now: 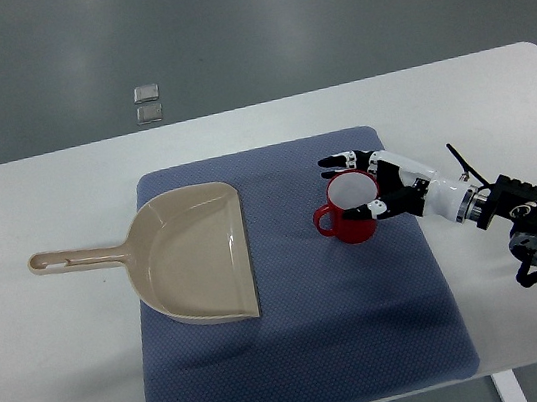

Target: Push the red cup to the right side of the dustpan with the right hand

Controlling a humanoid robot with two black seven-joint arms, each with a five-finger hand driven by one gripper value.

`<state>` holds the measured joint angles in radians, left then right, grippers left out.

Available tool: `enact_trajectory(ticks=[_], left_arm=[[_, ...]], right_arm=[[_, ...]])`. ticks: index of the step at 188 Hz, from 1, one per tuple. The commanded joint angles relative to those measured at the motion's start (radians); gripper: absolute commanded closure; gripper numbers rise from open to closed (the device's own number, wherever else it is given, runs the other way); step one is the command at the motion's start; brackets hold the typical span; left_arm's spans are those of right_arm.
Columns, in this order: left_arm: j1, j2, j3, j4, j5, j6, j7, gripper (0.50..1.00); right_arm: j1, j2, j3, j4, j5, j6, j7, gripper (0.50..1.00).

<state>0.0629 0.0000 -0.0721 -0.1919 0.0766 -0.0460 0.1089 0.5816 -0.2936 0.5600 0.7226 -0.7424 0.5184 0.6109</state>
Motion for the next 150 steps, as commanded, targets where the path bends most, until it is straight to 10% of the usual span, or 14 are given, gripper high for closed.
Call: enact_trajectory(ticks=[1, 150], left_arm=[[0.0, 0.0, 0.0, -0.001, 0.0, 0.0, 0.0, 0.5], [0.0, 0.0, 0.0, -0.001, 0.0, 0.0, 0.0, 0.5]], right_arm=[[-0.006, 0.001, 0.0, 0.0, 0.0, 0.0, 0.0, 0.566], [-0.031, 0.108, -0.002, -0.038, 0.0, -0.107, 0.0, 0.566]])
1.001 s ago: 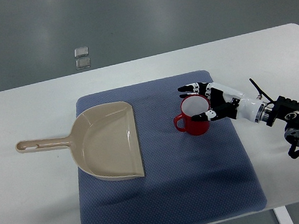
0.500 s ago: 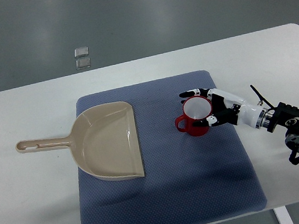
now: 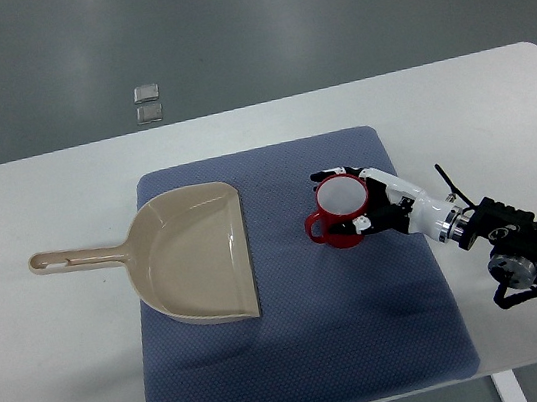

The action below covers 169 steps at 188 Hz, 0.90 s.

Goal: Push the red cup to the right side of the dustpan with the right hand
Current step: 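Push the red mug with the right hand toward the dustpan's edge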

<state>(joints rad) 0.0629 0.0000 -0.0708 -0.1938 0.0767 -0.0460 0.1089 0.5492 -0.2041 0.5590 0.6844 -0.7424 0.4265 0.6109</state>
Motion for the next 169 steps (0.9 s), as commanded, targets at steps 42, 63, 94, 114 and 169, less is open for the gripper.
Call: enact_trajectory(ticks=[42, 63, 94, 114, 169], left_arm=[[0.0, 0.0, -0.001, 0.001, 0.0, 0.0, 0.0, 0.5], [0.0, 0.0, -0.001, 0.001, 0.0, 0.0, 0.0, 0.5], [0.0, 0.0, -0.001, 0.001, 0.0, 0.0, 0.0, 0.5], [0.0, 0.0, -0.001, 0.002, 0.0, 0.0, 0.0, 0.5], [0.0, 0.0, -0.001, 0.002, 0.0, 0.0, 0.0, 0.5]], right_arm=[[0.003, 0.048, -0.002, -0.002, -0.002, -0.029, 0.0, 0.566], [0.006, 0.063, -0.005, -0.002, -0.002, -0.041, 0.0, 0.568], [0.011, 0.088, -0.005, 0.0, -0.003, -0.045, 0.0, 0.568], [0.012, 0.106, -0.008, 0.0, -0.005, -0.055, 0.0, 0.568], [0.017, 0.157, -0.019, 0.0, -0.017, -0.072, 0.0, 0.568]])
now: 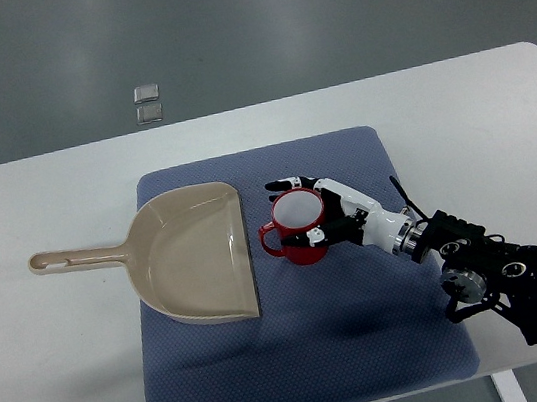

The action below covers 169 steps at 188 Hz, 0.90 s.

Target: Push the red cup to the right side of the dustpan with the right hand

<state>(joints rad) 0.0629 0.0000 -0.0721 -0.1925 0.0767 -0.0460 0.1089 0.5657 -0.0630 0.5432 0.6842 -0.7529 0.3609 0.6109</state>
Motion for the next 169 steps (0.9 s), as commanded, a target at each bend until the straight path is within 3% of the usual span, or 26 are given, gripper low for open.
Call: enact_trajectory(ticks=[1, 113, 169], left_arm=[[0.0, 0.0, 0.0, 0.001, 0.0, 0.0, 0.0, 0.5], [0.0, 0.0, 0.0, 0.002, 0.0, 0.0, 0.0, 0.5], [0.0, 0.0, 0.002, -0.001, 0.0, 0.0, 0.0, 0.5]], right_arm=[[0.0, 0.015, -0.003, 0.0, -0.006, -0.007, 0.0, 0.568], [0.014, 0.054, -0.003, 0.003, -0.002, -0.01, 0.0, 0.566], [0.045, -0.021, 0.015, 0.009, 0.021, 0.009, 0.0, 0.566]])
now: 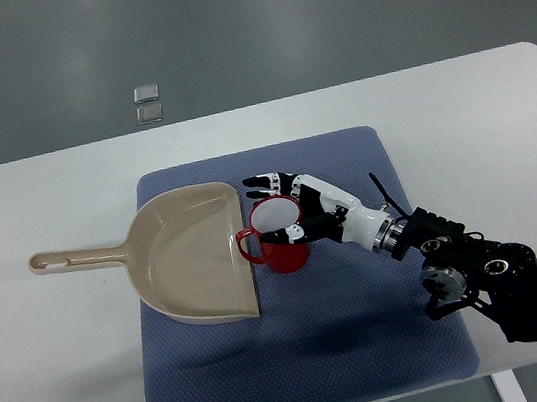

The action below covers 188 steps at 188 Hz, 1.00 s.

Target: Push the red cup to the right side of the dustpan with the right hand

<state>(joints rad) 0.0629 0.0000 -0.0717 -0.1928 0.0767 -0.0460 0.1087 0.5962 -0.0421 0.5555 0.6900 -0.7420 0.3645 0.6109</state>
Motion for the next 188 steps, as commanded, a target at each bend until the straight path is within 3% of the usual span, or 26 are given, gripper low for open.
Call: enact_trajectory(ticks=[1, 78, 117, 188], left_arm=[[0.0, 0.0, 0.001, 0.0, 0.0, 0.0, 0.0, 0.5], [0.0, 0.0, 0.006, -0.004, 0.0, 0.0, 0.0, 0.5], [0.0, 0.0, 0.006, -0.004, 0.0, 0.0, 0.0, 0.5], [0.0, 0.0, 0.004, -0.004, 0.0, 0.0, 0.0, 0.5]], right_arm=[[0.014, -0.042, 0.003, 0.003, 0.01, 0.005, 0.0, 0.566], [0.088, -0.194, 0.001, -0.009, 0.234, 0.042, 0.0, 0.566], [0.093, -0.18, 0.004, -0.075, 0.34, 0.016, 0.0, 0.566], [0.066, -0.117, 0.004, -0.078, 0.423, -0.009, 0.0, 0.566]])
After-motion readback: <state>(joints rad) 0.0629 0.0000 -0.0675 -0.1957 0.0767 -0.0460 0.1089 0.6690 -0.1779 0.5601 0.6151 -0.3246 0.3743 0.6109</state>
